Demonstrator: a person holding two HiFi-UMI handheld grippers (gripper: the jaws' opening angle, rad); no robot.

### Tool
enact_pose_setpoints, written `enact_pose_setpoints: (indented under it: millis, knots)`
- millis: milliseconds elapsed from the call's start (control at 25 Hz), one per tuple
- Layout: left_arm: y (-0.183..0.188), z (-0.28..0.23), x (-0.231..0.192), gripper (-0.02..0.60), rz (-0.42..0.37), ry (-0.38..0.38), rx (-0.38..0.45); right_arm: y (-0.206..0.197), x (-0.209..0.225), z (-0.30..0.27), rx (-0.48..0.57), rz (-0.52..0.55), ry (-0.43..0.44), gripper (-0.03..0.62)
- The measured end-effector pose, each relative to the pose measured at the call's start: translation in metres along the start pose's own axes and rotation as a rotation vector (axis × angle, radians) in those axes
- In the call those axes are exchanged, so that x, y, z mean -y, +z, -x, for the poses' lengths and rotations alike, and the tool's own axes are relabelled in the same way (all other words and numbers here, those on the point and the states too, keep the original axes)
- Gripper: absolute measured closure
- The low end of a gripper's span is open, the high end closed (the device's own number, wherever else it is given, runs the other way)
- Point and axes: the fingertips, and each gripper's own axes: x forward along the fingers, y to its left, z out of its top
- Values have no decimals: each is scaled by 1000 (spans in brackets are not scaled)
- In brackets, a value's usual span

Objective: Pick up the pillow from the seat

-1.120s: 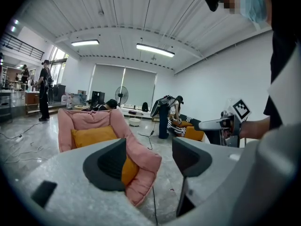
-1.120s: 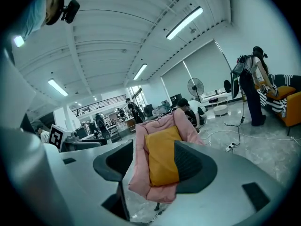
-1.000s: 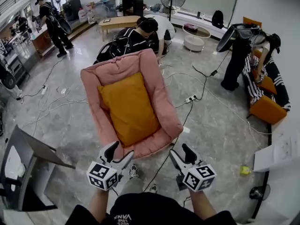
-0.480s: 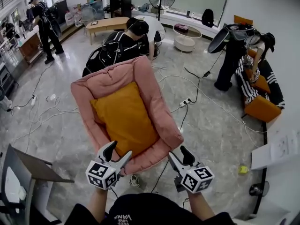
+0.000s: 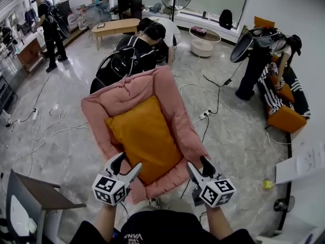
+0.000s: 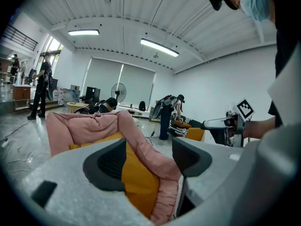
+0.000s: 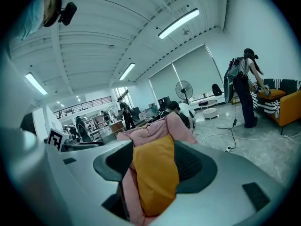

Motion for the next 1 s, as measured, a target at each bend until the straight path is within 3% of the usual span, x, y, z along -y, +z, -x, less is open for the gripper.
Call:
enact_pose_setpoints:
  millis: [440, 1000]
  knots:
    - [-15, -12, -52, 279, 96, 89, -16, -1, 11, -61, -79, 23, 36, 332]
    - [-52, -54, -120, 279, 256, 386, -20, -6, 58, -202, -253, 95, 226, 331]
